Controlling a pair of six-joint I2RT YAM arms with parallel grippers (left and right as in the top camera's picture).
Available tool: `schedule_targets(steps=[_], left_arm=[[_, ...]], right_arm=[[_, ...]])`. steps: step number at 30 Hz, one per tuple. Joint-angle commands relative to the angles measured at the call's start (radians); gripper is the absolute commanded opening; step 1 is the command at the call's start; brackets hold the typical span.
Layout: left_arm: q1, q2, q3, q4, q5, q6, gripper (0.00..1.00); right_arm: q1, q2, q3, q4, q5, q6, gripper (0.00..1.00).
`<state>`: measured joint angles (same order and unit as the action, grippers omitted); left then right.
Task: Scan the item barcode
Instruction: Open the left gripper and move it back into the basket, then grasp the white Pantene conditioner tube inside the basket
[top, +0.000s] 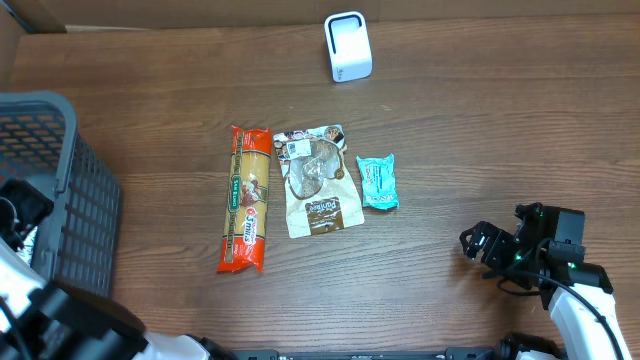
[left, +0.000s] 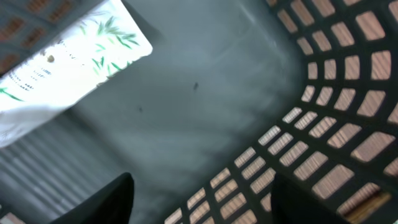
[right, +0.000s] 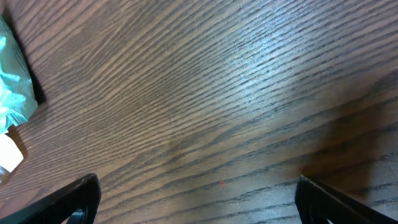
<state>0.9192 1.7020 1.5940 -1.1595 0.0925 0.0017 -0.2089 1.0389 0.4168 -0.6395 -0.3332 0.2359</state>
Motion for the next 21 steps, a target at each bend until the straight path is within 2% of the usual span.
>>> schedule_targets(steps=[1,7,12,17,21], left_arm=[[0.018,-0.177,-0.163,0.121,-0.019,0.037,0.68],[0.023,-0.210,-0.332,0.224,-0.015,0.142,0.73],[0.023,-0.171,-0.373,0.277,-0.049,0.213,0.76],[0.024,-0.151,-0.375,0.332,-0.076,0.217,0.99],[0.024,-0.118,-0.375,0.400,-0.071,0.272,1.00]], right_arm=[[0.004,0.000,-0.002,0.006,0.003,0.004,1.00],[0.004,0.000,-0.002,0.006,0.003,0.004,1.00],[0.004,0.000,-0.001,0.006,0.003,0.003,1.00],[0.004,0.000,-0.002,0.006,0.003,0.004,1.00],[0.004,0.000,-0.002,0.005,0.003,0.004,1.00]])
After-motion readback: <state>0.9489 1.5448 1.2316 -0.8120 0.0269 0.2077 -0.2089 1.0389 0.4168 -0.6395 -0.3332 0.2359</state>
